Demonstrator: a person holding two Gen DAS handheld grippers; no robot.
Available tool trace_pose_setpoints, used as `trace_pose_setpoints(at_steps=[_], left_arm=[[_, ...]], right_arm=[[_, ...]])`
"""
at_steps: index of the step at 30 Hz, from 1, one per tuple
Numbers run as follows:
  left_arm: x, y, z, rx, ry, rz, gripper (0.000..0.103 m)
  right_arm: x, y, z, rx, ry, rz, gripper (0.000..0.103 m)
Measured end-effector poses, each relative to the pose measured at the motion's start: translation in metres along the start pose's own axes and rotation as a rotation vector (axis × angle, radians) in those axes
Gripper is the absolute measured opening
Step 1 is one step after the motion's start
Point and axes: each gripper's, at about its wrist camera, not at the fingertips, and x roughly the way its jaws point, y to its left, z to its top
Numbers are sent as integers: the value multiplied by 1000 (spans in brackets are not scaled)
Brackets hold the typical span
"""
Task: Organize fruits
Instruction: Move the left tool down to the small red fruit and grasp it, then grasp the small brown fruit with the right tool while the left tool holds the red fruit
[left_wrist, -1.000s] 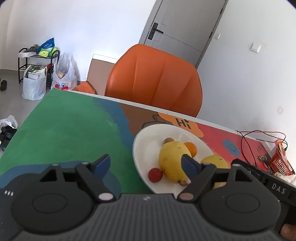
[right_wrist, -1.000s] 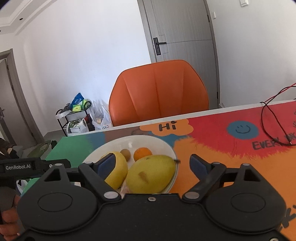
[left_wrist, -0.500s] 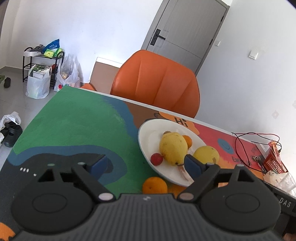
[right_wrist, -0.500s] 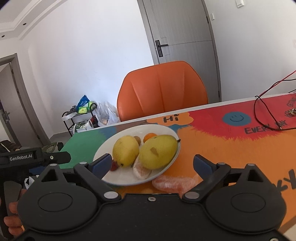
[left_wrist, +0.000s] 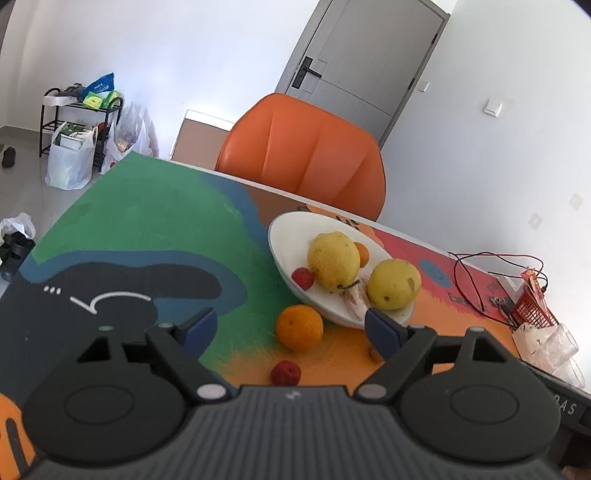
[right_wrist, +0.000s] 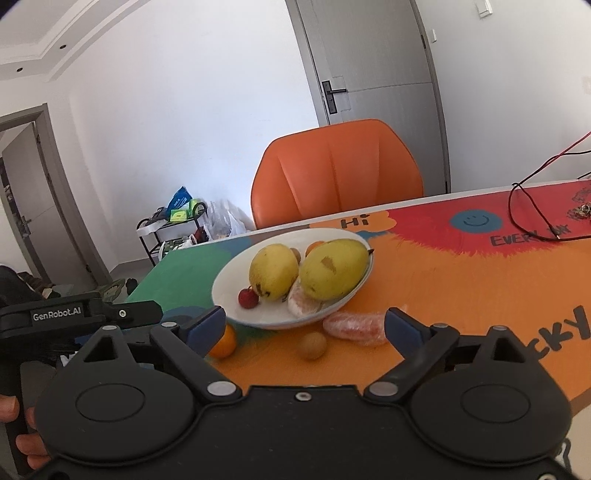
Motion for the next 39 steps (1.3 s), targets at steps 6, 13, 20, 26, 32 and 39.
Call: trace_pose_setpoints(at_steps=[6,13,20,26,32,39], left_arm=[[3,4,-12,12,24,17,70],[18,9,-27,17,70,34,60],[28,4,-34,54,86,38,56],[38,-5,-40,106,92,63,50],[43,-10,-40,140,75,94,39],[38,-8,-37,144,58,63,21]], right_arm=[[0,6,-10,-3,14,11,88],[11,5,-22,8,52,10,80],[20,3,-30,19,77,-1,78],[26,2,-33,29,89,-4,78],[35,0,-32,33,102,-10,78],[49,0,-26,25,114,-15,78]])
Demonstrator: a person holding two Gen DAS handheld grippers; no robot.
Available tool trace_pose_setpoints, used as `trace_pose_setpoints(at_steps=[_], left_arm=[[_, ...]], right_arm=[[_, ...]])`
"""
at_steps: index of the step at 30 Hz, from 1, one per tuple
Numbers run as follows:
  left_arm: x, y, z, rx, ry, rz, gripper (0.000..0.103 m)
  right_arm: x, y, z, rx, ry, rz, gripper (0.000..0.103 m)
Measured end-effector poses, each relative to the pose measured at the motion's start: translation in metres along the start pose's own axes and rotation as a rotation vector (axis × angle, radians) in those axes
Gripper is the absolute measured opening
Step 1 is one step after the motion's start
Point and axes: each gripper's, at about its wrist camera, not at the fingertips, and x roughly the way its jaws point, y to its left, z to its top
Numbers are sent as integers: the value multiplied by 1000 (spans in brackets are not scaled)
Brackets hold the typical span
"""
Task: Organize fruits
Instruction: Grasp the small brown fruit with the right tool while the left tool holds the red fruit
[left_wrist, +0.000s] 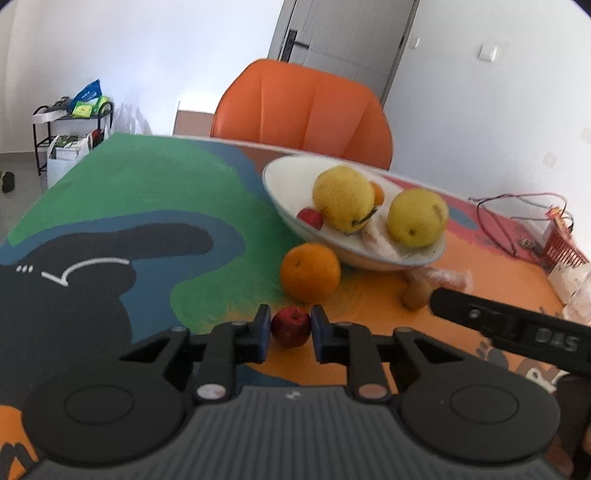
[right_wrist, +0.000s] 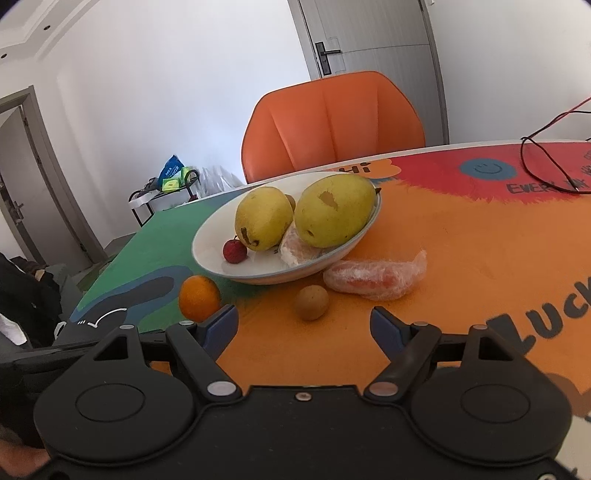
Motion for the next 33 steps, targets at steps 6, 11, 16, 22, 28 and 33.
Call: trace_pose_setpoints(at_steps=[6,11,16,22,28,33], left_arm=[[-6,12,10,-42,-17,-11,21],[-8,19,16,-64,-21,-11,21],[-10,24,20,-75,-28,-8,21],[-13,27,20,-81,-32,-6,21],[-16,26,22,-83,-37,-14,21],[-20,19,29,-71,-54,-27,21]], right_arm=[[15,3,7,-16,22,-4,69],[26,4,10,-21,42,-9,61],[32,9,13,-34,52,-18,59],[40,10,15,-54,69,-30,47],[37,6,11,-31,83,-26,24],[22,9,13,-33,61,-14,24]])
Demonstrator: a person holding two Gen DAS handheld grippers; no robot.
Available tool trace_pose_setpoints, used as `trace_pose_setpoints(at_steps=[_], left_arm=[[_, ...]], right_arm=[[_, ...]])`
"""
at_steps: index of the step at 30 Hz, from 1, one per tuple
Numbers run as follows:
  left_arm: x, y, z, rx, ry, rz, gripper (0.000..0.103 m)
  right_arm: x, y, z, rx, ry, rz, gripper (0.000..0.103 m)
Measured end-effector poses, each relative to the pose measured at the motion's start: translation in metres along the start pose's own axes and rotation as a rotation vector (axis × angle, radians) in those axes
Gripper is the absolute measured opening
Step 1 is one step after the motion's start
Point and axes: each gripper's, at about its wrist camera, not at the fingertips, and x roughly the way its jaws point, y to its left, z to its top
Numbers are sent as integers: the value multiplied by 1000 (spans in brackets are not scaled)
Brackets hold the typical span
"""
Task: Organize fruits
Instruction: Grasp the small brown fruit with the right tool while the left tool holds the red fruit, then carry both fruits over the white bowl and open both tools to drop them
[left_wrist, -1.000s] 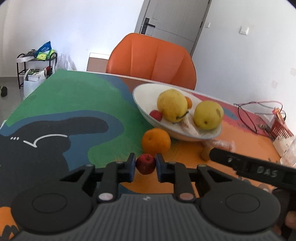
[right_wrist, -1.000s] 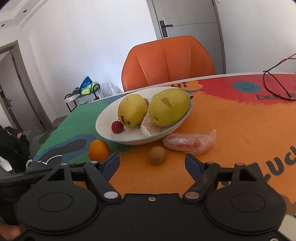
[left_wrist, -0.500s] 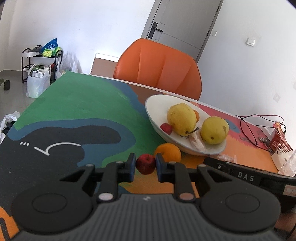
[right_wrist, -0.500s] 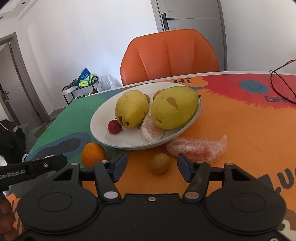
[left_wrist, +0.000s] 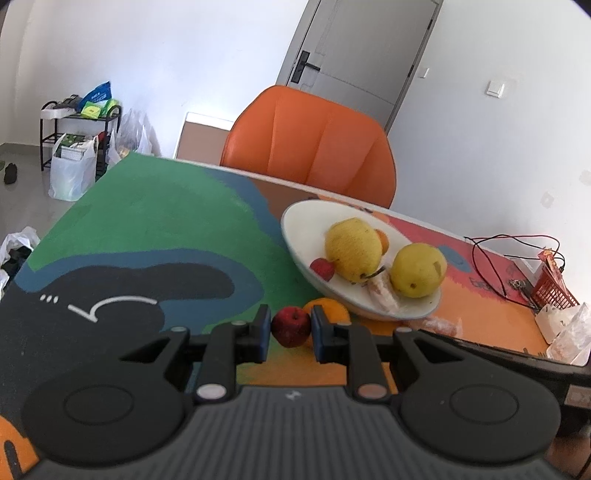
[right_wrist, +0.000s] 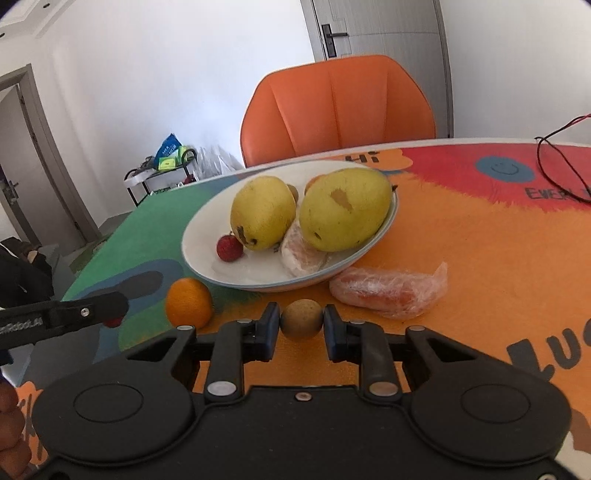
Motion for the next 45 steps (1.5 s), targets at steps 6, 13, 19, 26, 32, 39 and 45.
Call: trace_pose_setpoints(at_steps=[6,13,19,26,32,39,45], left_arm=[[-4,-12,12,30,-30,-22,21],[-2,-21,23,50,-56,-37,21],[6,-24,30,67,-56,-40,21],[13,-21,38,64,-59,-36,21],[21,-20,45,69,-55,-33,21],[31,-26,50,82,-53,-44,21],[45,-38,51,94,-33,-61,21]], right_arm=[[-17,0,8,17,-29,32,24],[-26,6,20,-2,-65,34,24],[-20,8,29,-1,-73,35,24],[-14,15,38,-6,-97,49,24],[-8,13,43,27,-123,55,37],[-17,-4,35,73,-107,47,39],[-29,-14,27,72,-110,21,43]])
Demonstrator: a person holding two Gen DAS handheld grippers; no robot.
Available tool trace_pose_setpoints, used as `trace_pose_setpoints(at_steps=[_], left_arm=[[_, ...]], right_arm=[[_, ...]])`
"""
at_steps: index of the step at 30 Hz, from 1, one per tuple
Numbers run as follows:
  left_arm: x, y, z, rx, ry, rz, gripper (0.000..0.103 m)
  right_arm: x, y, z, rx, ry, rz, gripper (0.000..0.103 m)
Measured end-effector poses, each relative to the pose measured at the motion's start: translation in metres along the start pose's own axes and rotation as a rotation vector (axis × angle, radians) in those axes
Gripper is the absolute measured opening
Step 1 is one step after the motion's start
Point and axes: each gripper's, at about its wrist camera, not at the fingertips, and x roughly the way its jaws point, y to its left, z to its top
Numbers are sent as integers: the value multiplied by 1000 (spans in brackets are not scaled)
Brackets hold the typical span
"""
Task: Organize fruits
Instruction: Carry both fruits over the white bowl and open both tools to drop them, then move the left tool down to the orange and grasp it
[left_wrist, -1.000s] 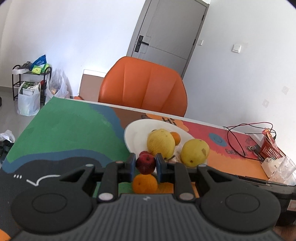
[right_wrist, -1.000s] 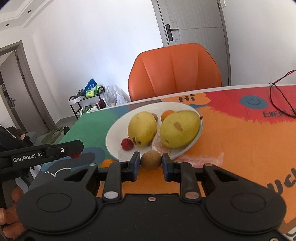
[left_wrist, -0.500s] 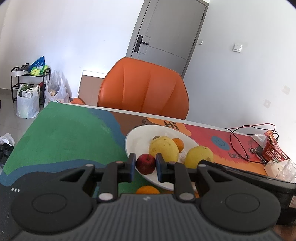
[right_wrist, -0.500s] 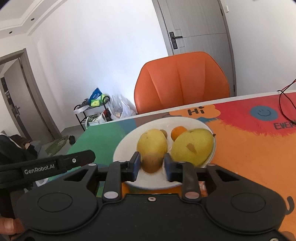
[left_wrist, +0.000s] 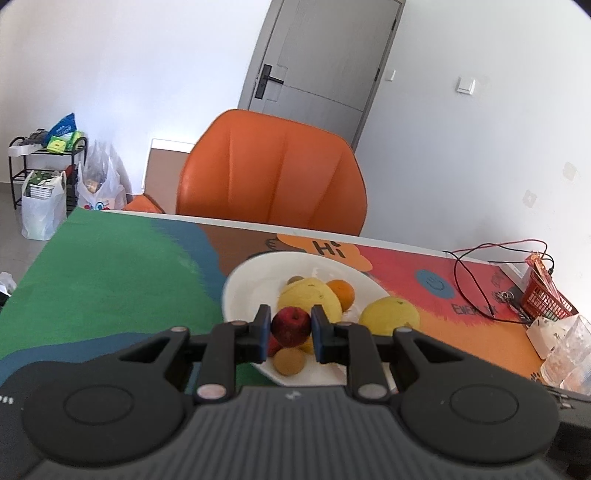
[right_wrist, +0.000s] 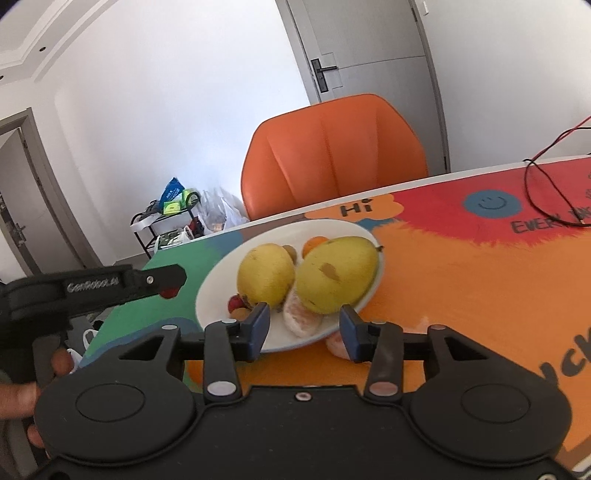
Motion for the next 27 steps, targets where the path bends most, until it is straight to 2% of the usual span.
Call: trace_pose_setpoints(at_steps=[4,6,10,11,18,27], left_arm=[[10,-5,-2,11,16,7,21],[15,-4,-2,3,20,20,26],[15,2,-2,-36,22,17,50],[13,2,-2,-36,14,24,52],[1,9,-11,-41,33,43,58],[-12,15,-25,-65,49,55,63]], right_arm=[[-6,-10,-3,17,-1,-18,45],[-8,-13,-5,25,-2,-26,45],[-11,-20,-9,28,0,-38,47],[-12,-22,-10,29,1,-43,48],[-11,-34,-17,54,12,-56,49],[-10,-37,-26,57,22,-62,59]])
